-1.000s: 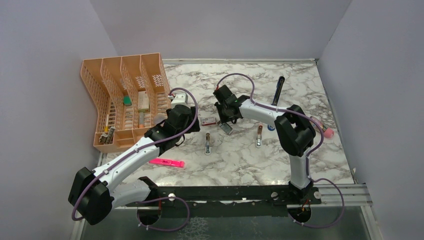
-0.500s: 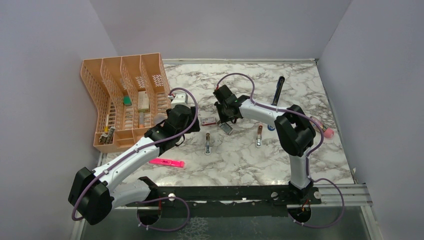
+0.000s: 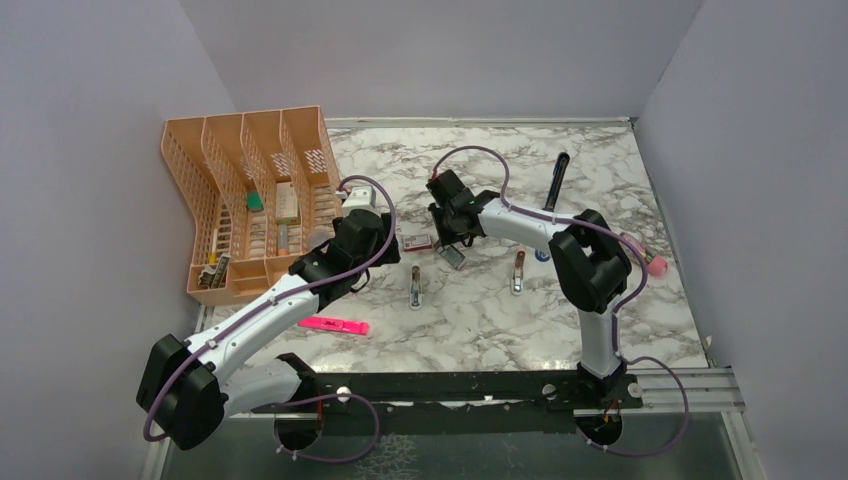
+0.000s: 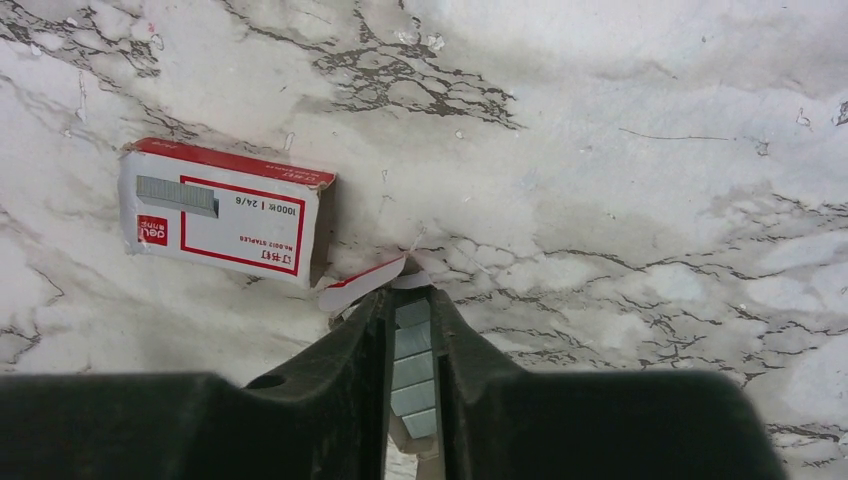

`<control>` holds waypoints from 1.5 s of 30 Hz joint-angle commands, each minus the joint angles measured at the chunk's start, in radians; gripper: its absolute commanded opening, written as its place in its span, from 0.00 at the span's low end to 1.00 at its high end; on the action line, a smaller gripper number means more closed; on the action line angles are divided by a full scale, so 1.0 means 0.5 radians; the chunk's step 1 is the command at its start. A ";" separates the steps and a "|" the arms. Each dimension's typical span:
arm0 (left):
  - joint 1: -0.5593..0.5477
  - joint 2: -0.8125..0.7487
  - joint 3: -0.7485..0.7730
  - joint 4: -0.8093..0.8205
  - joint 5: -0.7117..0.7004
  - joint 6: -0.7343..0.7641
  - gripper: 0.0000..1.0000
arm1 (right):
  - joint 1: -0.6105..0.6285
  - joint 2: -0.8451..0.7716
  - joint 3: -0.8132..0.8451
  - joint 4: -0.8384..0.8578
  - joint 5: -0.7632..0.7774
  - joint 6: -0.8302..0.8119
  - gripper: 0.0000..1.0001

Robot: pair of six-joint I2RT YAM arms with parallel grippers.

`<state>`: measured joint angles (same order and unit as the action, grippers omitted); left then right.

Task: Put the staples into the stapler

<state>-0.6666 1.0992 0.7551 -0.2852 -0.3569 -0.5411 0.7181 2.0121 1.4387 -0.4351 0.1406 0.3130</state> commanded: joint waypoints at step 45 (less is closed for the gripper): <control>0.012 -0.005 -0.013 0.012 -0.047 0.002 0.71 | -0.004 0.009 0.002 0.024 0.033 -0.035 0.20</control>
<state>-0.6666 1.0996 0.7551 -0.2852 -0.3595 -0.5411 0.7181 2.0338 1.4387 -0.4164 0.1345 0.3046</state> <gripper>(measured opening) 0.711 0.214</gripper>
